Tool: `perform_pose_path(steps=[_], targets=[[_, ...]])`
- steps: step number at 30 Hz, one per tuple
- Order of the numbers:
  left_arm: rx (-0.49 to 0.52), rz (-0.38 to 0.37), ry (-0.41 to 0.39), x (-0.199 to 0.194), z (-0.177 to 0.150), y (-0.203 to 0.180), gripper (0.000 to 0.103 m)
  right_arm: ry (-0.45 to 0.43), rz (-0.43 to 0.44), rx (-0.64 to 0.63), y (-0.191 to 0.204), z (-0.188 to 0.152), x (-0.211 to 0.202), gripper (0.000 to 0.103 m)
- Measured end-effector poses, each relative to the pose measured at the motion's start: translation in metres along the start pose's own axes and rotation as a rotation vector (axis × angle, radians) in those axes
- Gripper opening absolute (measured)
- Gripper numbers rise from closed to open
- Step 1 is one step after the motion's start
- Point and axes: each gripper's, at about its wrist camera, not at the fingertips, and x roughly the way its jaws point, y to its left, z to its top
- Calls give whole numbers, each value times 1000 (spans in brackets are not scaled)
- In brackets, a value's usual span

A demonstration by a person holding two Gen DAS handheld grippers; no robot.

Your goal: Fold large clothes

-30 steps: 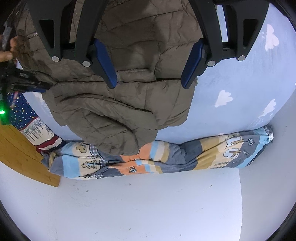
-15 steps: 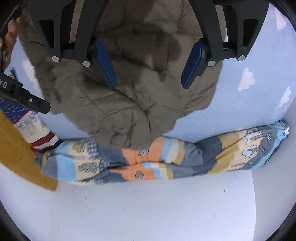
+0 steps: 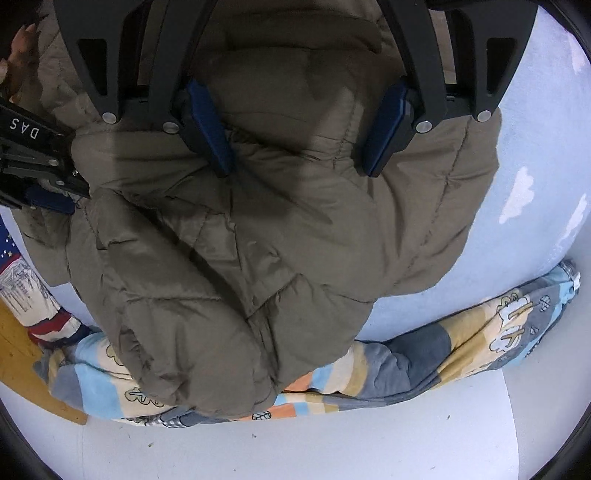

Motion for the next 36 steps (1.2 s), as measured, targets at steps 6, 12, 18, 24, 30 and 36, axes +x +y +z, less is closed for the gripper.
perform_pose_path(steps=[6,12,18,24,30,36], targets=[[-48,-44,-41,-48,-11,7,72,-55,-42,-47,13,-6,-40,60],[-23,-64,-26,-92,-50,0,72,-83,-39,-88,33,-44,-89,60],[-2,-53,14,-119,-98,-7,72,-21,-34,-83,41,-95,-111,60],[31,-23,25,-140,-132,-16,72,-6,-38,-104,52,-133,-136,60],[-2,-26,131,-126,-157,-9,72,75,1,-84,55,-168,-134,60],[-47,-56,126,-131,-149,4,72,131,21,-81,53,-181,-125,60]])
